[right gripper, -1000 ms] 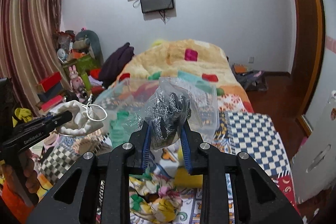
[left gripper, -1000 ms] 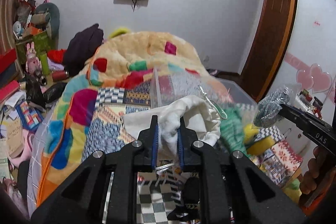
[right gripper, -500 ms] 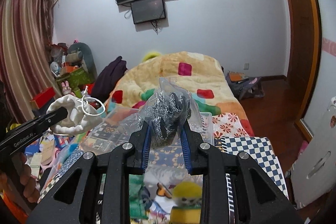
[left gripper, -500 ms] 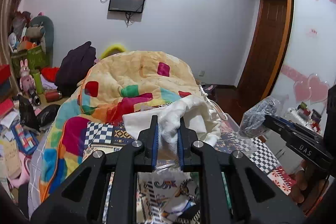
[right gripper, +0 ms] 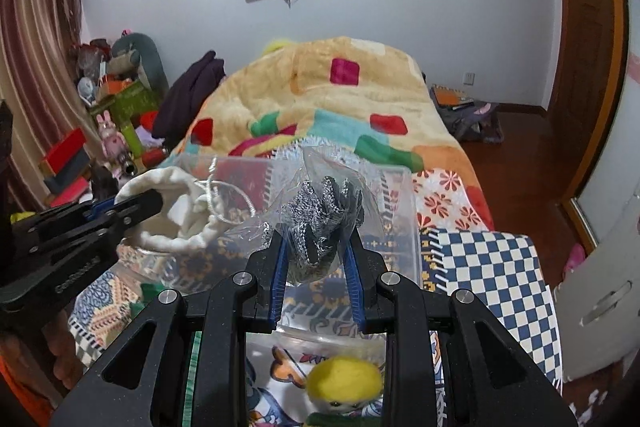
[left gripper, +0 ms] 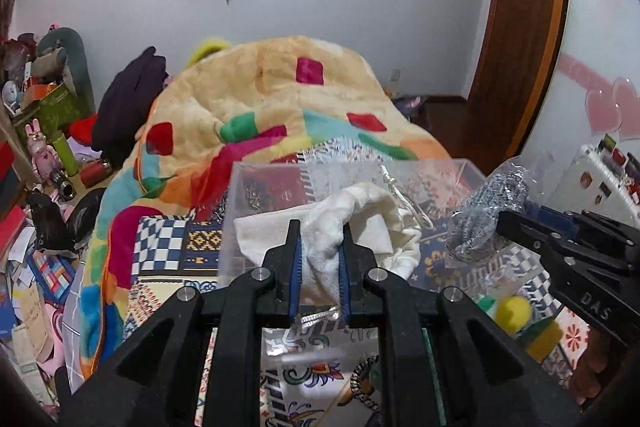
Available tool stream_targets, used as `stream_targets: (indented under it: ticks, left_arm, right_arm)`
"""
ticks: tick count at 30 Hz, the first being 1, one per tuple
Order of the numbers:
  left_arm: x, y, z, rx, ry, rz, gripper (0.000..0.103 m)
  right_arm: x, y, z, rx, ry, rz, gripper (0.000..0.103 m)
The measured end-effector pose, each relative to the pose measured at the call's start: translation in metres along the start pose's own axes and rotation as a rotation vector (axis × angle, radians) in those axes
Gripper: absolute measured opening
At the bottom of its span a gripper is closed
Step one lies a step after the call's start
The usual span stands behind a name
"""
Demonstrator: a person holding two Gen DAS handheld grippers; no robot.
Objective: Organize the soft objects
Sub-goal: 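Carry both items over the clear box and open both grippers to drop them, then grasp the yellow felt doll head with the right gripper while the left grasps the green knit glove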
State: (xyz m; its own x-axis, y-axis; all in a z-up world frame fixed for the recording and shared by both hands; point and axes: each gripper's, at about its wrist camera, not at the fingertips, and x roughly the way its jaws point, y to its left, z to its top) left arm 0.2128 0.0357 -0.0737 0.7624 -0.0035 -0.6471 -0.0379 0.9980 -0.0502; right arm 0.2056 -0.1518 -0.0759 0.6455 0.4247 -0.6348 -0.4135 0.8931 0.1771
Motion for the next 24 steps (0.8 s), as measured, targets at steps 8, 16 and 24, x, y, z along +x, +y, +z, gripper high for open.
stream_targets:
  ticks: [8, 16, 24]
  left_arm:
    - [0.017, -0.001, -0.007, 0.000, 0.070, -0.008, 0.016]
    - [0.004, 0.000, -0.008, -0.019, 0.038, -0.012, 0.044]
    - [-0.034, 0.006, -0.002, -0.034, -0.054, -0.025, 0.056]
  right_arm:
    - [0.004, 0.000, -0.003, -0.018, 0.042, -0.011, 0.026]
    - [-0.003, 0.003, -0.004, -0.039, 0.032, -0.011, 0.045]
    - [-0.037, 0.005, -0.001, -0.066, -0.062, -0.027, 0.059]
